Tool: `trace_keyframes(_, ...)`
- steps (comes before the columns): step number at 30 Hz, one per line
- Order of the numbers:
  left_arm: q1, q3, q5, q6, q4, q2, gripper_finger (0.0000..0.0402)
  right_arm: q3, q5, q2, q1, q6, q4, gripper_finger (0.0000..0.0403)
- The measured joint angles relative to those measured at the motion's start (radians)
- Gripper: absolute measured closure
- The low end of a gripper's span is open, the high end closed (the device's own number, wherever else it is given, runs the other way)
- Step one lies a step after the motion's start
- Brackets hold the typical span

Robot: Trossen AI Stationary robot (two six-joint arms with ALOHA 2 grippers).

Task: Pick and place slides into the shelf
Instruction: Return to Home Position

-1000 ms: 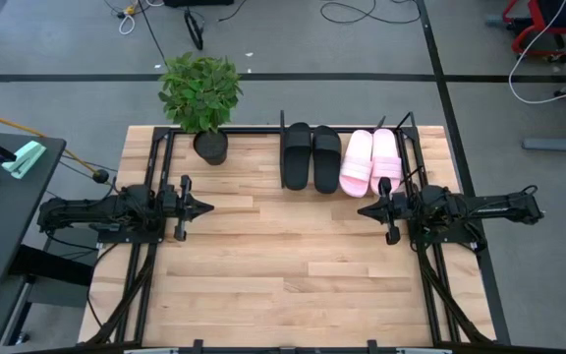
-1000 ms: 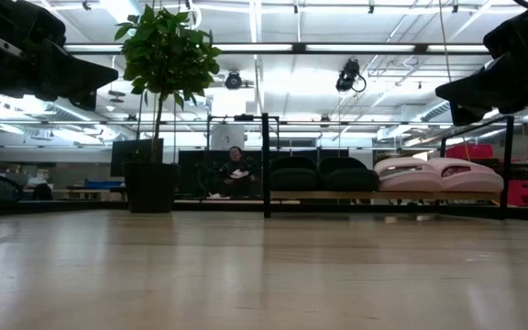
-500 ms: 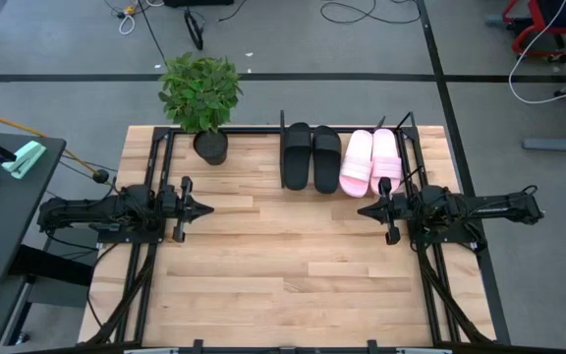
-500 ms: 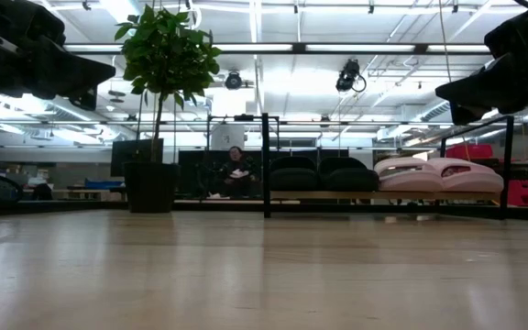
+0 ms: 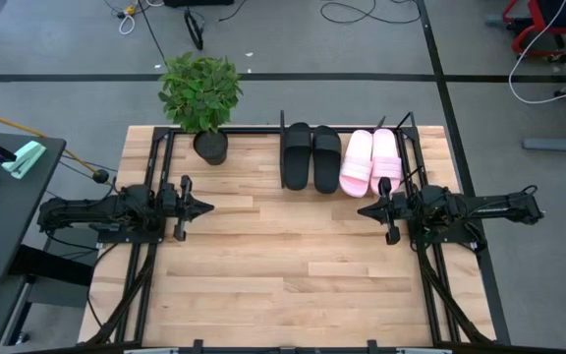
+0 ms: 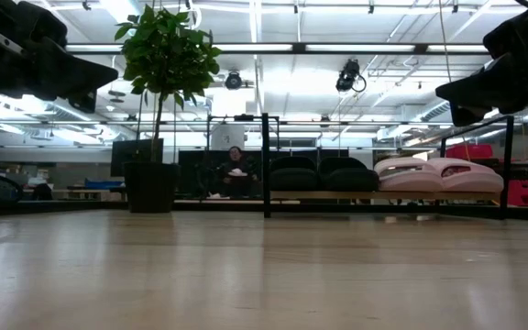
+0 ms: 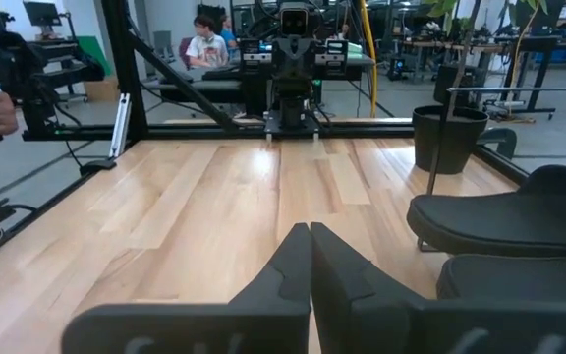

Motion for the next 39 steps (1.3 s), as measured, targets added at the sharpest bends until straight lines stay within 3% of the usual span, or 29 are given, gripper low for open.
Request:
trace_keyframes(15,0.000,0.000,-0.020,-0.010,0.002,0.000,0.0366,0.000,0.000,0.002,0.000,0.003,0.000,0.0398)
trace_keyframes(30,0.000,0.000,-0.021,-0.010,0.003,0.000,0.0383,0.000,0.000,0.002,0.000,0.005,0.000,0.0391)
trace_keyframes(39,0.000,0.000,-0.021,-0.010,0.004,0.000,0.0369,0.000,0.000,0.002,0.000,0.005,0.000,0.0388)
